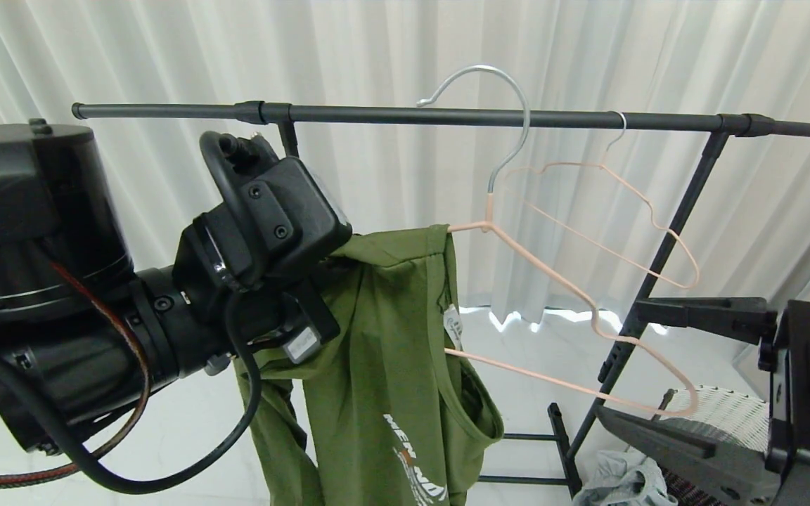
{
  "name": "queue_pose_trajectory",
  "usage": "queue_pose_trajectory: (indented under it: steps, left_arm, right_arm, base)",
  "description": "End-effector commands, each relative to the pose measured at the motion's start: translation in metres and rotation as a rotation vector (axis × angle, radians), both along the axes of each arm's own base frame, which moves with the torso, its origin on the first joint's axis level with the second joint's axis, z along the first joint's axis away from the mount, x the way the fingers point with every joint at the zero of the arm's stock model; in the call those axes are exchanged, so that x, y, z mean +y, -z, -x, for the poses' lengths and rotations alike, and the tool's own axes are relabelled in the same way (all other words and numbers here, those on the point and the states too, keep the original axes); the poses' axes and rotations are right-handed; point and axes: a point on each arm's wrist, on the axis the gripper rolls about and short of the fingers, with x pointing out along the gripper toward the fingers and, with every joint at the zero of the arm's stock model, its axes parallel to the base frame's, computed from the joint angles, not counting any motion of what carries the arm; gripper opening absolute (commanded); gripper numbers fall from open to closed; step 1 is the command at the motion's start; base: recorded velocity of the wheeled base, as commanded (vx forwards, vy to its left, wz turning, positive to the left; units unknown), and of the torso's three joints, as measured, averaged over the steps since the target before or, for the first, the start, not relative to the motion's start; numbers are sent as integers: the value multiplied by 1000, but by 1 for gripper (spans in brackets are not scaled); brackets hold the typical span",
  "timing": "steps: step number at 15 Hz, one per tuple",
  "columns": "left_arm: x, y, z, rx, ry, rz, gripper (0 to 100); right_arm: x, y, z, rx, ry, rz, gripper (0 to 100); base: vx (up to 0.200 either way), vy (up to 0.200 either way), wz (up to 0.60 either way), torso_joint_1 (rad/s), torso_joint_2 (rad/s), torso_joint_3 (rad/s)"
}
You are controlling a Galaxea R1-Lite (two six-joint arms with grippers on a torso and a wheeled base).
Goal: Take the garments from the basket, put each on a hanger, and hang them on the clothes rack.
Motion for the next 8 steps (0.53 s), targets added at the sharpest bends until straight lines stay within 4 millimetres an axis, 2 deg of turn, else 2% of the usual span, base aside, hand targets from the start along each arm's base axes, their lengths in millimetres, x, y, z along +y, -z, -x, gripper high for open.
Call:
queue_pose_trajectory:
  steps: [1, 4, 6, 8]
  left_arm:
    - [1, 4, -3, -6, -89, -5, 0]
    - [1, 0, -6, -36, -156, 41, 0]
    - [1, -9, -9, -91, -269, 108, 0]
    - [-1, -17, -10, -129, -296, 181, 0]
  right_arm:
    - [-8, -2, -5, -12, 51, -9, 100]
    - [-9, -2, -6, -14, 76, -5, 100]
    - [-8, 0, -8, -10, 95, 3, 100]
    - [-6, 5, -10, 8, 118, 24, 100]
  base:
    - [0, 0, 0, 0, 0, 0]
    - [0, 0, 0, 0, 0, 0]
    - [0, 0, 0, 0, 0, 0]
    - [0, 0, 0, 0, 0, 0]
